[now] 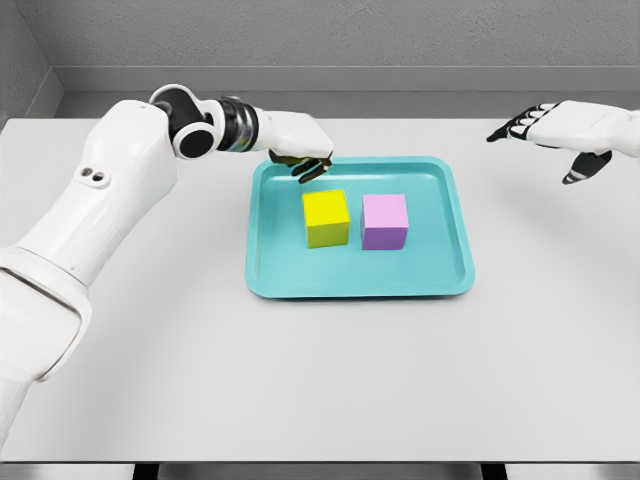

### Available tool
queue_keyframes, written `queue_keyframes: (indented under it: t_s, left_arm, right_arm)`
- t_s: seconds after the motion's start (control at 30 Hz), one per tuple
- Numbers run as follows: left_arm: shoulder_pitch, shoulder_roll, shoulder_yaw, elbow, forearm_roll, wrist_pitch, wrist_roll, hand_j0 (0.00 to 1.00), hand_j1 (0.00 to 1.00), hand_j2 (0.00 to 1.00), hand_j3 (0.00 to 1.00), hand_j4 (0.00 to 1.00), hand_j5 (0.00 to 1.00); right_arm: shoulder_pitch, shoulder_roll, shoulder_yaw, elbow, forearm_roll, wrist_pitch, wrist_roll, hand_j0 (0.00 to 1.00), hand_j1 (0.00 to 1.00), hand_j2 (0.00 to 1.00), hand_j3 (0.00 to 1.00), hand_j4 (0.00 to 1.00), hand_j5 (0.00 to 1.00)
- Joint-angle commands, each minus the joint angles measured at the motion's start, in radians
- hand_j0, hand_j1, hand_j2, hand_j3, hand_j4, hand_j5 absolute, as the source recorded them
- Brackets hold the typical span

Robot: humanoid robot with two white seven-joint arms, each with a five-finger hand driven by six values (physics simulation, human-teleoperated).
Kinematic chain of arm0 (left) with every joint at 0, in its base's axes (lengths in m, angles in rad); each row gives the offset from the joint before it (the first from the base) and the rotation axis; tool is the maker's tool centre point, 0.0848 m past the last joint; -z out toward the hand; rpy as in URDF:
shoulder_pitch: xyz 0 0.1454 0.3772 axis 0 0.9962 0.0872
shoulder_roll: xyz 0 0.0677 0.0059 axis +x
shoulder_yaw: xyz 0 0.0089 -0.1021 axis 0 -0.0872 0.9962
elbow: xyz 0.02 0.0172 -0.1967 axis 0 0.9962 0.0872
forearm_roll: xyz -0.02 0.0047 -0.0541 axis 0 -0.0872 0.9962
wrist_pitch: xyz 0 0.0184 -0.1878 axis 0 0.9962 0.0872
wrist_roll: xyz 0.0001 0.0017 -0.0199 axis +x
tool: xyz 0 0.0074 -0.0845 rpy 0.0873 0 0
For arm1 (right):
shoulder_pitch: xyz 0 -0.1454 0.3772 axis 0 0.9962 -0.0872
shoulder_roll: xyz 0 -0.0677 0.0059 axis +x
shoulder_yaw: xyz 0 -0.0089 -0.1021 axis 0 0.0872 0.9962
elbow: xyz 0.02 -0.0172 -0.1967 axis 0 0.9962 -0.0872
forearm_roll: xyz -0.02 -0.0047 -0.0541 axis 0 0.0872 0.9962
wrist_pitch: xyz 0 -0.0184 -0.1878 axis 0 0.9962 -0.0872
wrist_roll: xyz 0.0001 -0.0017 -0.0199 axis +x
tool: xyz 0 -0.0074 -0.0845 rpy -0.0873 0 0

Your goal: Push two cubes

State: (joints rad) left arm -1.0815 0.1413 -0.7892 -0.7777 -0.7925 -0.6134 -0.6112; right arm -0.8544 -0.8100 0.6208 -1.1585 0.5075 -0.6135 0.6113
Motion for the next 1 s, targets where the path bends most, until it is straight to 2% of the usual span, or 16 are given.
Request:
queue_keyframes:
  t_s: [0.0,0.1,0.53,0.6,0.77,0.8,0.83,0.97]
  left_arm:
    - [0.002,-0.012,0.002,0.000,-0.042,0.003,0.000,0.03,0.03,0.03,0.03,0.03,0.03]
    - [0.015,-0.031,0.001,0.001,-0.071,0.003,0.000,0.02,0.02,0.02,0.02,0.02,0.02]
    - [0.023,-0.057,-0.008,-0.003,-0.070,0.003,0.000,0.02,0.02,0.02,0.02,0.02,0.02]
    - [0.018,-0.043,0.059,-0.002,-0.070,0.003,0.000,0.02,0.02,0.02,0.02,0.02,0.02]
    - [-0.011,0.075,0.099,-0.002,-0.070,0.003,0.000,0.02,0.02,0.02,0.02,0.02,0.02]
    - [-0.006,0.081,0.087,0.000,-0.070,0.003,0.000,0.02,0.02,0.02,0.02,0.02,0.02]
    - [-0.003,0.086,0.033,0.000,-0.068,0.003,0.000,0.02,0.02,0.02,0.02,0.02,0.02]
    - [0.002,0.070,-0.099,-0.002,-0.060,0.003,0.000,0.03,0.03,0.03,0.03,0.03,0.03]
  right_arm:
    - [-0.002,-0.001,-0.001,0.000,-0.004,0.003,0.000,1.00,1.00,1.00,1.00,1.00,1.00]
    - [0.000,-0.003,0.005,0.000,-0.006,0.003,0.000,1.00,1.00,1.00,1.00,1.00,1.00]
    - [0.002,-0.021,0.002,-0.001,-0.010,0.003,0.000,1.00,1.00,1.00,1.00,1.00,1.00]
    - [0.002,-0.021,0.004,-0.001,-0.010,0.003,0.000,1.00,1.00,1.00,1.00,1.00,1.00]
    - [0.000,-0.020,0.005,-0.001,-0.010,0.003,0.000,1.00,1.00,1.00,1.00,1.00,1.00]
    - [0.000,-0.020,0.005,-0.001,-0.010,0.003,0.000,1.00,1.00,1.00,1.00,1.00,1.00]
    - [0.002,-0.020,0.005,-0.001,-0.010,0.003,0.000,1.00,1.00,1.00,1.00,1.00,1.00]
    - [0.002,-0.021,0.008,-0.001,-0.010,0.003,0.000,1.00,1.00,1.00,1.00,1.00,1.00]
